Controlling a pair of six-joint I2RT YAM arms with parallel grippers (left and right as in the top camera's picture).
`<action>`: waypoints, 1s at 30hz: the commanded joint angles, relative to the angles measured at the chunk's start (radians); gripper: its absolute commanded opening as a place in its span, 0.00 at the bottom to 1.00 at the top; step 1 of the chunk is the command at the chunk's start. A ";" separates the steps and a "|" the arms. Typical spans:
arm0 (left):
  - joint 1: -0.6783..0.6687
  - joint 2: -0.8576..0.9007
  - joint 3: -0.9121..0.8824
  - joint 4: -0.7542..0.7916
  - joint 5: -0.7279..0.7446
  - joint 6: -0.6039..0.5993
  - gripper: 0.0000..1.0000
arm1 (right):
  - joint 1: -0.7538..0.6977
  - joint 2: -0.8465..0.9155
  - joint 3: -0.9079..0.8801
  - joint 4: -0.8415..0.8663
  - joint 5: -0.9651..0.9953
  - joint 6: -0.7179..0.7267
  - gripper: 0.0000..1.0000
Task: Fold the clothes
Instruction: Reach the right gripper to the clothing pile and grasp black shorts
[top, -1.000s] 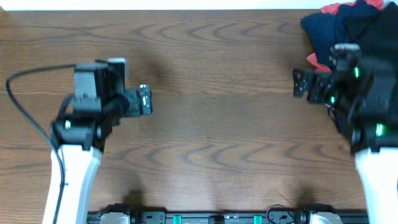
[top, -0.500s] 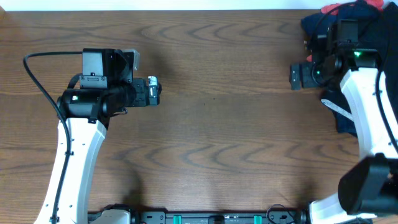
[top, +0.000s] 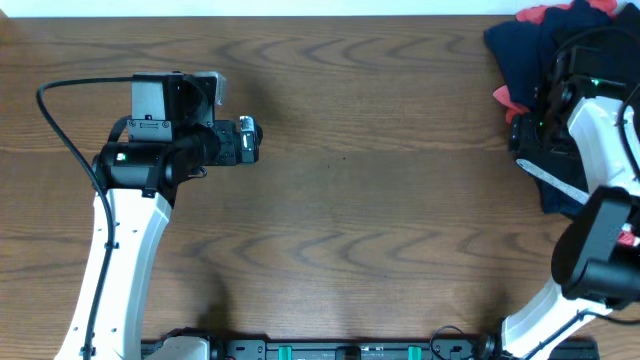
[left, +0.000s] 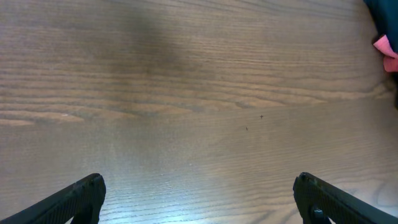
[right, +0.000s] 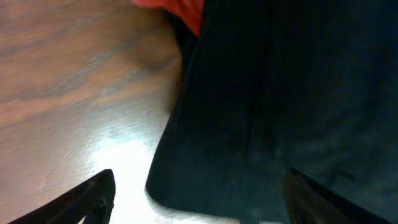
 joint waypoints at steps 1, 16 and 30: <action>-0.002 0.013 0.008 0.004 0.014 0.009 0.98 | -0.006 0.039 0.018 0.042 0.013 0.002 0.84; -0.002 0.017 0.008 0.003 0.013 0.009 0.98 | -0.003 0.066 0.018 0.083 0.017 -0.004 0.01; -0.002 0.013 0.009 0.053 0.013 -0.005 0.98 | 0.131 -0.040 0.409 -0.187 -0.106 -0.029 0.01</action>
